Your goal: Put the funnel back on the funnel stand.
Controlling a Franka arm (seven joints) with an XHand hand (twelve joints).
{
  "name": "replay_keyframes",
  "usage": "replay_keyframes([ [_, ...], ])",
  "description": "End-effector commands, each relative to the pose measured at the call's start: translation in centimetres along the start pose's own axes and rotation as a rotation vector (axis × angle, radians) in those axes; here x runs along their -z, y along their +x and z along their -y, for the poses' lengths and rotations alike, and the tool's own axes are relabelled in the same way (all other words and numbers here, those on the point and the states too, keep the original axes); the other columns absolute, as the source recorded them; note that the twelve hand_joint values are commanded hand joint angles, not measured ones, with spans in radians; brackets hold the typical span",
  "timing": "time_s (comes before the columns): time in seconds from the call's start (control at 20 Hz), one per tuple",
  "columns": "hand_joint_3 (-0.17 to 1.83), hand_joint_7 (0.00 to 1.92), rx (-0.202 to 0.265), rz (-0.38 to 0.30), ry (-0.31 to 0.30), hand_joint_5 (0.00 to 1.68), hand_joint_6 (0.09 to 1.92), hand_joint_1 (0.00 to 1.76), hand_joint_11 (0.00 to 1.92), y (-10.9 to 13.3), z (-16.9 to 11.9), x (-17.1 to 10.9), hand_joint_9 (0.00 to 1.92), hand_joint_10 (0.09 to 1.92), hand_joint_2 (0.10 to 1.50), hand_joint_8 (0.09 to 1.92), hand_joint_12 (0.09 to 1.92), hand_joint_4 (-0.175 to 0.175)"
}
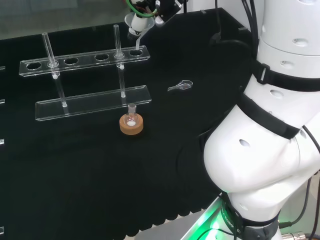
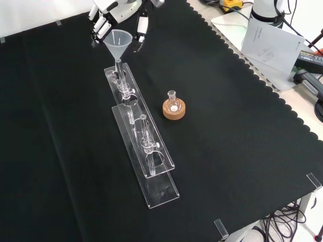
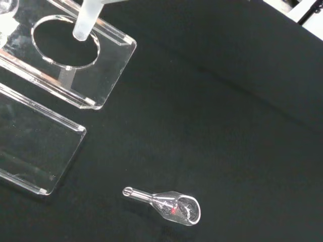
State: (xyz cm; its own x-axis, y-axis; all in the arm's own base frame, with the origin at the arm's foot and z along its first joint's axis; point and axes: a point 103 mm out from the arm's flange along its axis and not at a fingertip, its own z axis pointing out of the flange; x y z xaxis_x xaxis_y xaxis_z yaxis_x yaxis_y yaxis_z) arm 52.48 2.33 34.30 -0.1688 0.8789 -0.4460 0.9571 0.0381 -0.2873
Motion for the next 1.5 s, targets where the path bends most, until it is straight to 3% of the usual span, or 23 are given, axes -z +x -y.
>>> replay_keyframes([
  [0.05, 0.41, 0.81, 0.005, -0.006, 0.017, 0.62, 0.44, 0.68, 0.71, 0.4, -0.5, -0.6, 1.26, 0.45, 0.87, 0.67, 1.16, -0.028],
  [0.6, 0.41, 0.81, 0.032, 0.018, 0.046, 0.62, 0.44, 0.68, 0.71, 1.9, -1.9, -2.0, 1.26, 0.45, 0.87, 0.67, 1.16, -0.029],
  [1.05, 0.4, 0.8, 0.025, 0.011, 0.072, 0.56, 0.42, 0.66, 0.69, 2.3, -2.4, -2.8, 1.21, 0.45, 0.82, 0.67, 1.18, -0.026],
  [1.25, 0.4, 0.72, 0.034, -0.006, 0.089, 0.5, 0.36, 0.64, 0.65, 2.5, -2.2, -3.1, 1.08, 0.47, 0.78, 0.69, 1.22, -0.027],
  [1.5, 0.35, 0.38, 0.037, -0.019, 0.093, 0.38, 0.18, 0.57, 0.54, 2.7, -1.6, -3.1, 0.71, 0.52, 0.72, 0.7, 1.29, -0.024],
])
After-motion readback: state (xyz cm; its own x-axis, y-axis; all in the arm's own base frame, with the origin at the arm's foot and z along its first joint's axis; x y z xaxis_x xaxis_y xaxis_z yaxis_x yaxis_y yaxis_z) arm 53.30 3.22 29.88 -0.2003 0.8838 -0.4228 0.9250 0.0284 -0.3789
